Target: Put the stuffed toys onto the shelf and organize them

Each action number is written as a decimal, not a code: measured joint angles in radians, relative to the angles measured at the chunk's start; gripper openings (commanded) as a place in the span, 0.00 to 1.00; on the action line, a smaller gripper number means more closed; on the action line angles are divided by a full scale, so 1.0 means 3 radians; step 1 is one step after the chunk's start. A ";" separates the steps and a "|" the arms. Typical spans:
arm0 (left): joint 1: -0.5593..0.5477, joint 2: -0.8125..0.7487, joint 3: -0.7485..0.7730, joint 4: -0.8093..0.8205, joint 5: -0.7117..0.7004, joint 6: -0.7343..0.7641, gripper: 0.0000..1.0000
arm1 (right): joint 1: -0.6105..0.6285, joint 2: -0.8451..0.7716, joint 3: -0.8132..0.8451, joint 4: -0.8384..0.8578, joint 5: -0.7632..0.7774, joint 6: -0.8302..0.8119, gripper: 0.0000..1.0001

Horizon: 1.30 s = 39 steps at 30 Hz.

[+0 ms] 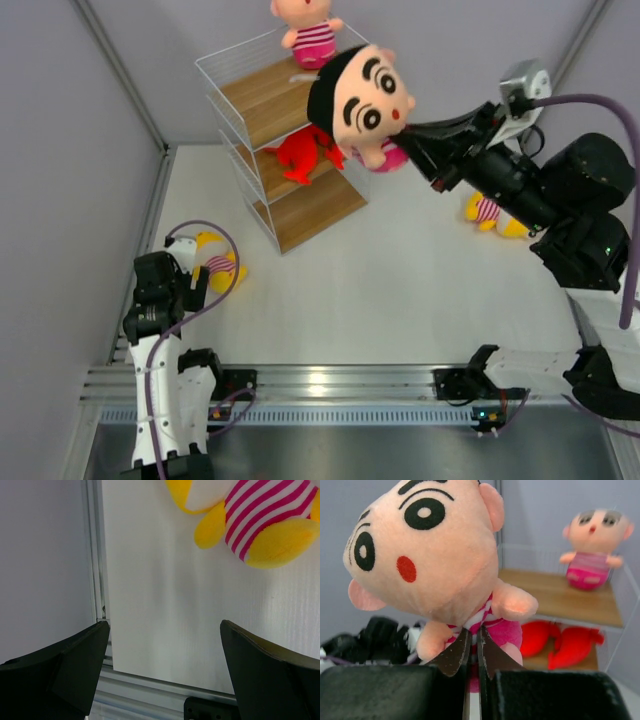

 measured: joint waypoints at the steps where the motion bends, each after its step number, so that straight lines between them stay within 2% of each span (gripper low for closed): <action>1: 0.0000 0.0000 0.0000 -0.0001 0.0000 0.0000 0.99 | 0.0000 0.0043 0.0135 0.0189 0.0042 -0.0037 0.00; 5: 0.0000 -0.0009 0.0001 -0.0003 -0.0001 0.0000 0.99 | 0.0003 0.0455 0.0537 0.1006 0.0292 -0.0122 0.00; 10: 0.0000 -0.0079 0.0001 -0.0005 0.0000 0.0018 0.99 | 0.0003 0.1591 0.1326 0.1807 0.0561 -0.0197 0.00; 14: 0.0000 -0.0139 0.0000 -0.0008 0.0001 0.0060 0.99 | 0.0004 0.2425 0.1574 0.2244 0.0631 -0.0239 0.00; 19: 0.0000 -0.0140 -0.0018 -0.0011 0.0015 0.0074 0.99 | 0.0008 0.3166 0.1916 0.2459 0.0903 -0.0342 0.00; 27: 0.0000 -0.0140 -0.0029 -0.0031 0.0076 0.0088 0.99 | -0.0031 0.3408 0.2014 0.2564 0.1119 -0.0231 0.00; 39: -0.0001 -0.0139 -0.0043 -0.0034 0.0093 0.0088 0.99 | -0.0160 0.3719 0.2143 0.2633 0.1170 0.0097 0.00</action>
